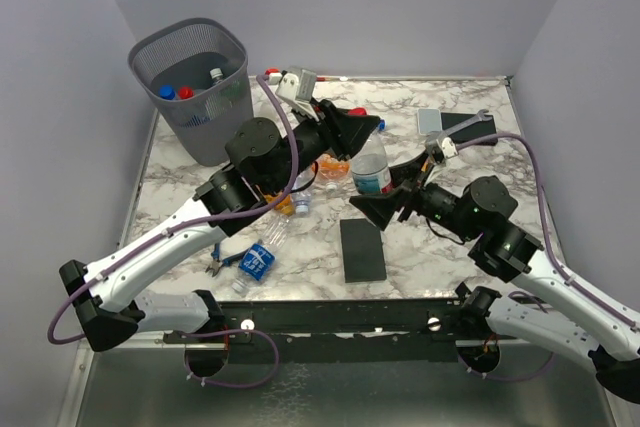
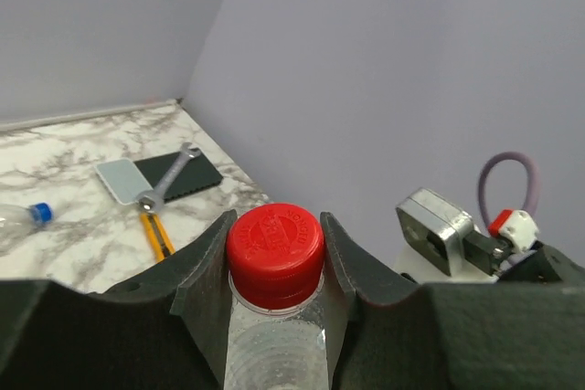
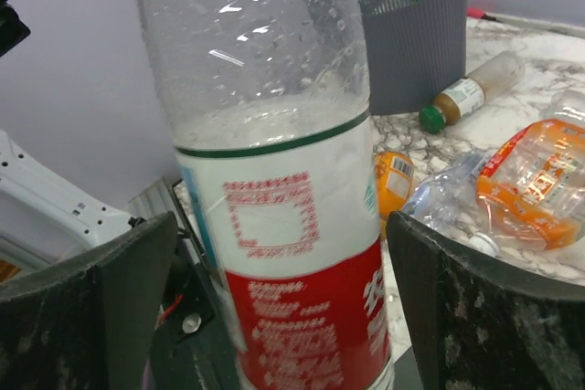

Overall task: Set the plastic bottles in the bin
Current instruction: Pick up the plastic bottle from the corner of the board, then place the plastic bottle at the center of the board.

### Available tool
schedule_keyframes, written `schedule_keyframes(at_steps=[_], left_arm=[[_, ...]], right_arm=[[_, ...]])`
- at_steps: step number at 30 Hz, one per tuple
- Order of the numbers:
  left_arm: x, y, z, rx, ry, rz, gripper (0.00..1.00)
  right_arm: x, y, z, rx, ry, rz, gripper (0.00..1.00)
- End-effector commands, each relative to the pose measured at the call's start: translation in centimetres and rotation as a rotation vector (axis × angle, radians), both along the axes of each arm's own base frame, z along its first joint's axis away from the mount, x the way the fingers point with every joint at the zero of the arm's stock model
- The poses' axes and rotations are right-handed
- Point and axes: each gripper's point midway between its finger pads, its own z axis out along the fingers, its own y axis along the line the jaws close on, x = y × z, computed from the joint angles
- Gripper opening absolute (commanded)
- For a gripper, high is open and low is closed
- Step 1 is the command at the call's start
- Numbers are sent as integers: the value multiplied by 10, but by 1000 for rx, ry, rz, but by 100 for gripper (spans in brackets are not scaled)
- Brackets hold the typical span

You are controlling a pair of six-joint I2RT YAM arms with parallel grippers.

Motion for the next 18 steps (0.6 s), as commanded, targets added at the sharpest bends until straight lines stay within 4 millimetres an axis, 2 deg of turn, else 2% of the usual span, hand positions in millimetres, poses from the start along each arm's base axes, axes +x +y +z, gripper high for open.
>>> schedule_keyframes(at_steps=[1, 3, 7, 10, 13, 18], left_arm=[[12, 40, 32, 30, -110, 191, 0], [20, 61, 51, 70, -168, 295, 0], [39, 112, 102, 135, -298, 546, 0], [64, 155, 129, 211, -347, 757, 0], [93, 203, 143, 231, -364, 1001, 0], [125, 268, 155, 173, -440, 1299, 0]], right_arm=[[-13, -1, 17, -10, 37, 49, 100], [-19, -7, 28, -10, 42, 51, 100], [-35, -22, 56, 15, 8, 62, 100], [-43, -33, 65, 40, -18, 52, 100], [-42, -48, 62, 60, -19, -10, 100], [-34, -64, 34, 113, 56, -113, 100]])
